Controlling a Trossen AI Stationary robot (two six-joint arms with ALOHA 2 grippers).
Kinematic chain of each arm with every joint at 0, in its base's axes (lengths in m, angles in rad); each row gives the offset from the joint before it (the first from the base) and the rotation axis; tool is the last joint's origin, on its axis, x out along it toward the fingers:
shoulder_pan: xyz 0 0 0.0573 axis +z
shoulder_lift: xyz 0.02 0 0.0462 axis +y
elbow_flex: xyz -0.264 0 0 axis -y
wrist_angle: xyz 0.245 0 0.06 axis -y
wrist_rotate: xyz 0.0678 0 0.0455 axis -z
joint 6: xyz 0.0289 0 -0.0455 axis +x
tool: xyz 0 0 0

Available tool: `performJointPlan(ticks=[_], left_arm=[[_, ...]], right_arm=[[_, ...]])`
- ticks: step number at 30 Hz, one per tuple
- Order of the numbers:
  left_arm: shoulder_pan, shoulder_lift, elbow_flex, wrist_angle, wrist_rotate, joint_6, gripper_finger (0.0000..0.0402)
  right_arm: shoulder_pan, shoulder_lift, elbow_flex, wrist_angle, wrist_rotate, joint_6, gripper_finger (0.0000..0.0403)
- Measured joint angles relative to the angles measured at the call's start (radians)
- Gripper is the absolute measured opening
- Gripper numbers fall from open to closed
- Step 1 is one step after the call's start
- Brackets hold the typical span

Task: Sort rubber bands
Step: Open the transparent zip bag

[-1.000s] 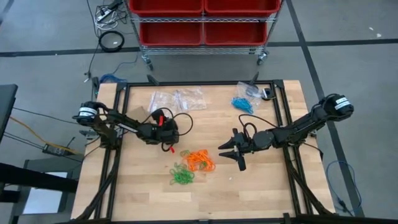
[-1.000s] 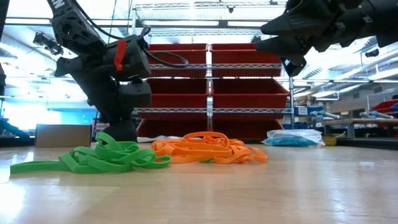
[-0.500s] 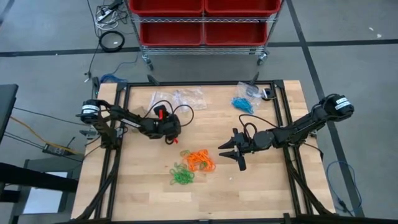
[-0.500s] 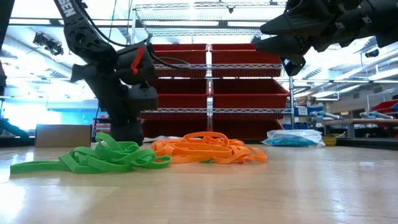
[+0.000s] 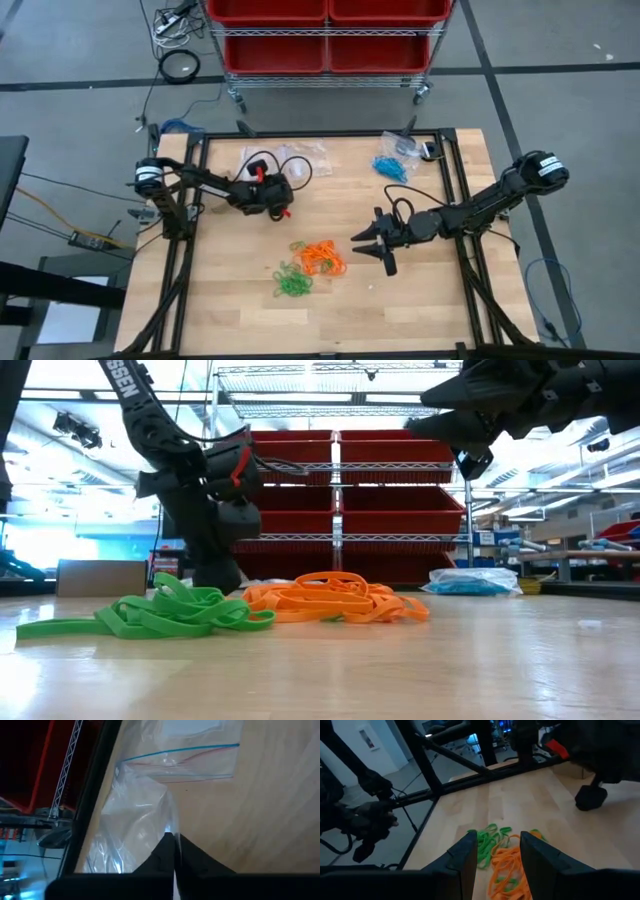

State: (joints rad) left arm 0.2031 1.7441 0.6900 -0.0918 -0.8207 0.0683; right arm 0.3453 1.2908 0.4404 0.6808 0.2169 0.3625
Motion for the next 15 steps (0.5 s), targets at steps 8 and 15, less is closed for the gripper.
performJointPlan(ticks=[8,15], left_arm=[[-0.064,-0.023,0.189,-0.24,-0.012,0.086,0.0002],[-0.13,-0.072,0.404,-0.501,-0.029,0.074,0.0001]], right_arm=[[0.005,0.0,0.0,0.018,0.0,0.006,0.0137],[0.018,0.0,0.0,0.026,0.0,0.002,0.0137]])
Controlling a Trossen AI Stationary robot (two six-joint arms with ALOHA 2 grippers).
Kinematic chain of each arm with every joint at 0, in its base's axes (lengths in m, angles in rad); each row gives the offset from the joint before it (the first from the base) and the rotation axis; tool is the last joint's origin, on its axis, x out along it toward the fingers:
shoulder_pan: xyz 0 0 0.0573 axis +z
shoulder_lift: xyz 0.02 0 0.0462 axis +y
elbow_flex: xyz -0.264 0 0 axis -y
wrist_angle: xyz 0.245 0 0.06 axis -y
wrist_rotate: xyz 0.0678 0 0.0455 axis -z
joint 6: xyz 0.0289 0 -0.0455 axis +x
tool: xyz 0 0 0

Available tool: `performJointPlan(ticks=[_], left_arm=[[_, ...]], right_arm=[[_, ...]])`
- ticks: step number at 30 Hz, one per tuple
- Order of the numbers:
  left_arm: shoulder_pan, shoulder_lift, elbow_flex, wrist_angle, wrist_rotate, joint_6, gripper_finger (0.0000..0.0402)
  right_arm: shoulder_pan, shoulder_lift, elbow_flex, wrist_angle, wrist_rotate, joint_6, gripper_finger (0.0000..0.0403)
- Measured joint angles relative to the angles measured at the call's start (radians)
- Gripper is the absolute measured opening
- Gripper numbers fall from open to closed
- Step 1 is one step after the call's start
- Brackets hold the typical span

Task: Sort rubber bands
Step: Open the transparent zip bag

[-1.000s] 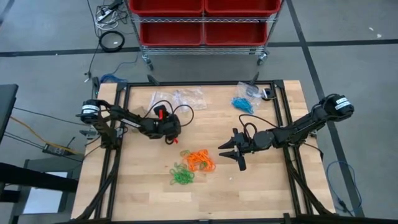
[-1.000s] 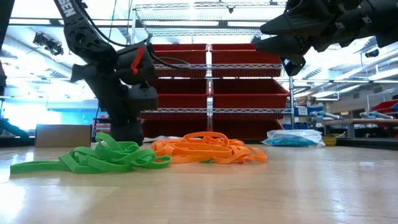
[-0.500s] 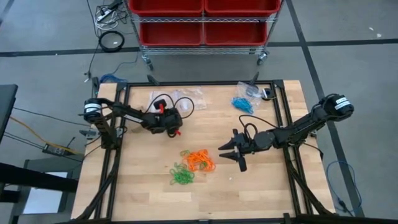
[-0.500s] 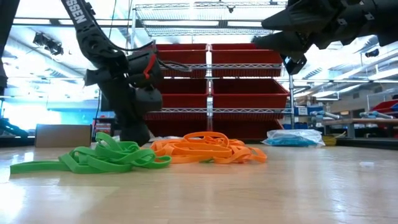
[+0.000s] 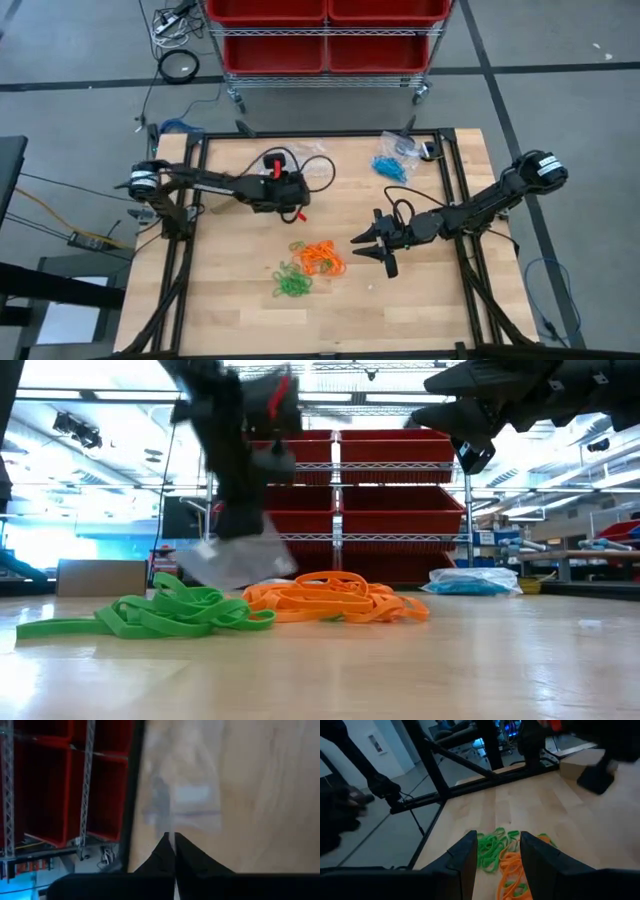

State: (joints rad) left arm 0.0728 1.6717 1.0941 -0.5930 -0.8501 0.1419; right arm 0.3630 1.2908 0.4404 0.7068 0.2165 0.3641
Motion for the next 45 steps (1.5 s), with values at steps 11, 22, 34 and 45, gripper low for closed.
performJointPlan(ticks=[11,22,34,45], left_arm=[[-0.151,-0.11,0.441,-0.357,-0.002,-0.157,0.0001],[-0.38,-0.122,0.816,-0.373,-0.088,-0.192,0.0],[-0.536,-0.119,0.878,0.005,-0.107,0.009,0.0],[-0.604,-0.072,0.878,0.038,-0.105,-0.012,0.0]], right_arm=[[-0.009,0.0,0.001,0.045,0.031,-0.033,0.0131],[-0.019,0.02,0.0,0.306,0.014,-0.061,0.0125],[-0.019,0.351,0.037,0.841,-0.007,-0.051,0.0126],[-0.042,0.424,0.222,0.844,-0.029,-0.174,0.0124]])
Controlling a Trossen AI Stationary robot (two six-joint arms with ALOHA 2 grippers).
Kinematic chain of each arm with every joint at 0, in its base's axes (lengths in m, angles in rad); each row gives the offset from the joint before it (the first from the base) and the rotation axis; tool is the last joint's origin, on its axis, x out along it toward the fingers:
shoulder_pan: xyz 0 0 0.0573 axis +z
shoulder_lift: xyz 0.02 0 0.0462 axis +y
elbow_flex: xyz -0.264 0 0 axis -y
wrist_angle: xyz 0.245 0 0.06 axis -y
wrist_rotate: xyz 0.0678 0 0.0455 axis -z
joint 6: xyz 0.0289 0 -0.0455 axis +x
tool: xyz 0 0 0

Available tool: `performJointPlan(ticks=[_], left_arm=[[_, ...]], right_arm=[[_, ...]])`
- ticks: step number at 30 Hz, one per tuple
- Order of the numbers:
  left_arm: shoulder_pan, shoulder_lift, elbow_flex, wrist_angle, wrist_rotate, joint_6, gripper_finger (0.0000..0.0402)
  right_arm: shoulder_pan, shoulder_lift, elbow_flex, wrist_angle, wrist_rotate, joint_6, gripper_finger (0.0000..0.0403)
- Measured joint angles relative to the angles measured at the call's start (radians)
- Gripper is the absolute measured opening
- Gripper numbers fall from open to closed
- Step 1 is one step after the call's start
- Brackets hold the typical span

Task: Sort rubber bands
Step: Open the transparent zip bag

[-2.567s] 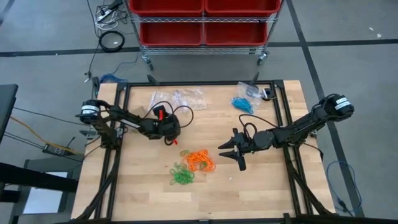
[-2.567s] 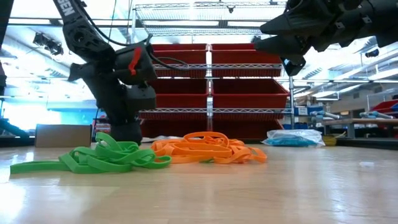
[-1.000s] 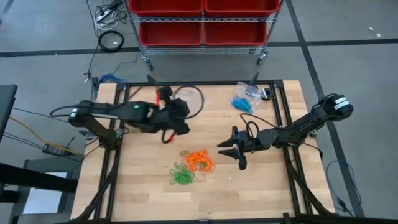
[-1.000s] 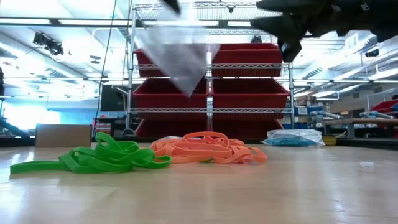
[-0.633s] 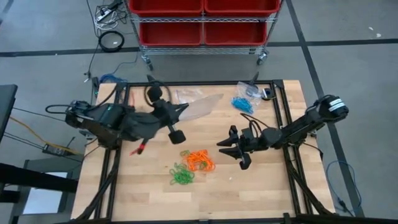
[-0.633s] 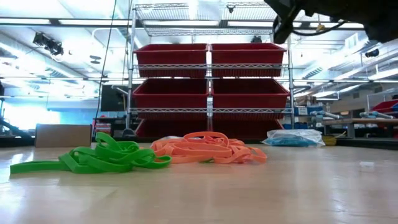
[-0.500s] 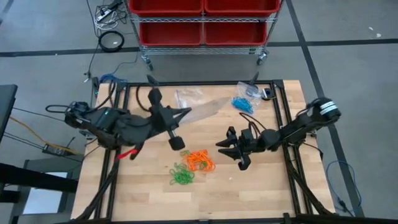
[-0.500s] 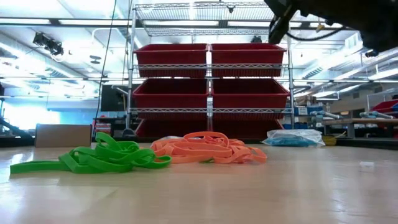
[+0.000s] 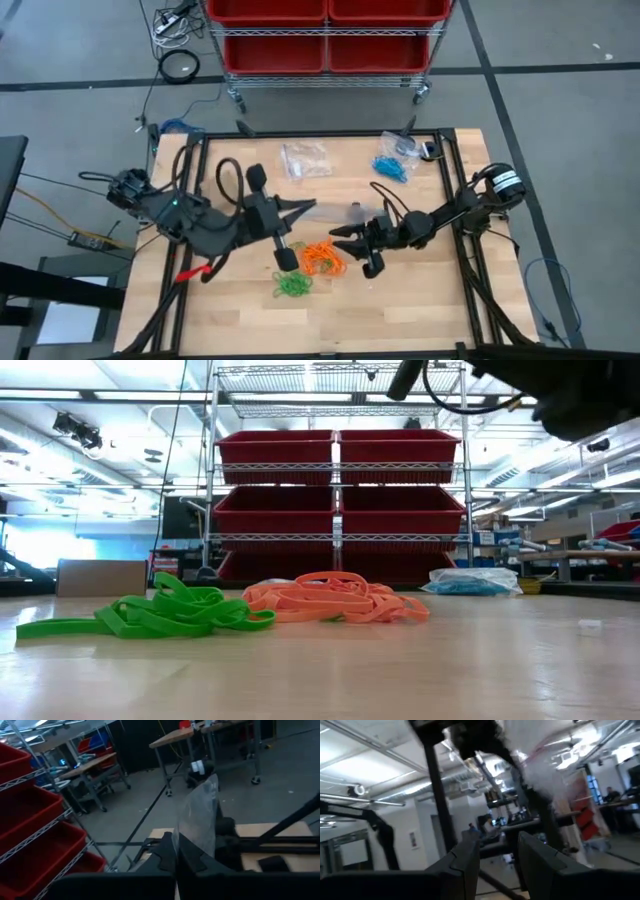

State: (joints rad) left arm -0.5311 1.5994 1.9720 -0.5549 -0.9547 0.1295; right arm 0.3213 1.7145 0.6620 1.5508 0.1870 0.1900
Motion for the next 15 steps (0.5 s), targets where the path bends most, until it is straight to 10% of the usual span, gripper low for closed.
performJointPlan(ticks=[15], left_arm=[[-0.052,0.023,0.0,0.094,0.002,-0.008,0.0]], right_arm=[[-0.03,-0.001,0.001,0.001,-0.003,0.02,0.0116]])
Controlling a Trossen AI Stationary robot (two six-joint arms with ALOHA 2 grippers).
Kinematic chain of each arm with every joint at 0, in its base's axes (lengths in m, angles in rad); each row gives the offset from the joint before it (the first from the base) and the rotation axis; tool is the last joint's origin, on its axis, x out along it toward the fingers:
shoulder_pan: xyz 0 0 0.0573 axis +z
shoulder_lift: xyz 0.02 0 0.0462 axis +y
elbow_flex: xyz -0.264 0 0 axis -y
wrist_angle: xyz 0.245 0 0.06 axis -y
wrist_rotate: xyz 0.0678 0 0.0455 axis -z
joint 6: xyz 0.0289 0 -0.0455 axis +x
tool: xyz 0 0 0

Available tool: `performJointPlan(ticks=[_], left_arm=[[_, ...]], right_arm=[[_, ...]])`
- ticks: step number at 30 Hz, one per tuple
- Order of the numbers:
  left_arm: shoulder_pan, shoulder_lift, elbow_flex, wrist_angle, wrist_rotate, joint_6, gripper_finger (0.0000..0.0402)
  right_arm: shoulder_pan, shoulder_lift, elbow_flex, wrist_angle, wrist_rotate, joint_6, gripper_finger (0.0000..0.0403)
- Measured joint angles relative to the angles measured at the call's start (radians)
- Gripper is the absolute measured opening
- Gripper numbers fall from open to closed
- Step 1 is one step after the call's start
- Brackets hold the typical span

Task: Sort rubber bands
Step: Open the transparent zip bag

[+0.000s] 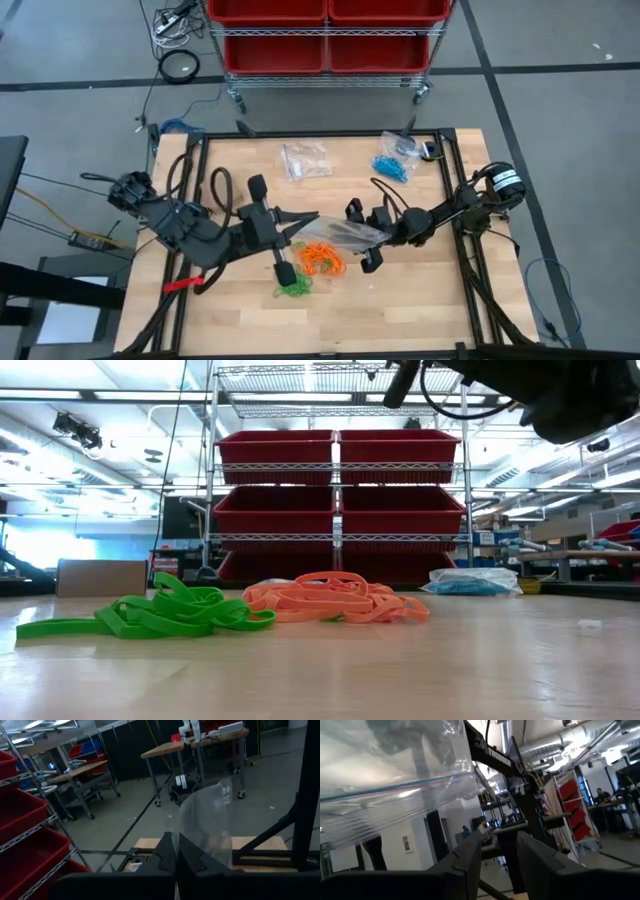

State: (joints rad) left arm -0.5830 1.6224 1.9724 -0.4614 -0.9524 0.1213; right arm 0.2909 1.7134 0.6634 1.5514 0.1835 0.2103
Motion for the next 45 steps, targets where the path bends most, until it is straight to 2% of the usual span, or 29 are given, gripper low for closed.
performJointPlan(ticks=[6,21,36,40,45], left_arm=[[-0.001,0.032,0.0,-0.004,0.001,0.007,0.0],[-0.001,0.046,0.0,-0.006,-0.005,0.005,0.0],[-0.013,0.071,-0.002,-0.072,-0.007,-0.075,0.0],[-0.015,0.07,-0.002,-0.036,-0.009,-0.067,0.0],[-0.026,0.07,-0.002,0.072,-0.02,0.039,0.0]], right_arm=[[0.004,0.0,0.03,-0.003,-0.067,-0.004,0.0114],[0.011,0.0,0.041,0.0,-0.072,-0.021,0.0109],[0.028,-0.001,0.108,0.0,-0.106,-0.032,0.0098],[0.028,-0.001,0.093,-0.014,-0.101,-0.031,0.0095],[0.028,-0.001,0.081,-0.034,-0.101,-0.03,0.0094]])
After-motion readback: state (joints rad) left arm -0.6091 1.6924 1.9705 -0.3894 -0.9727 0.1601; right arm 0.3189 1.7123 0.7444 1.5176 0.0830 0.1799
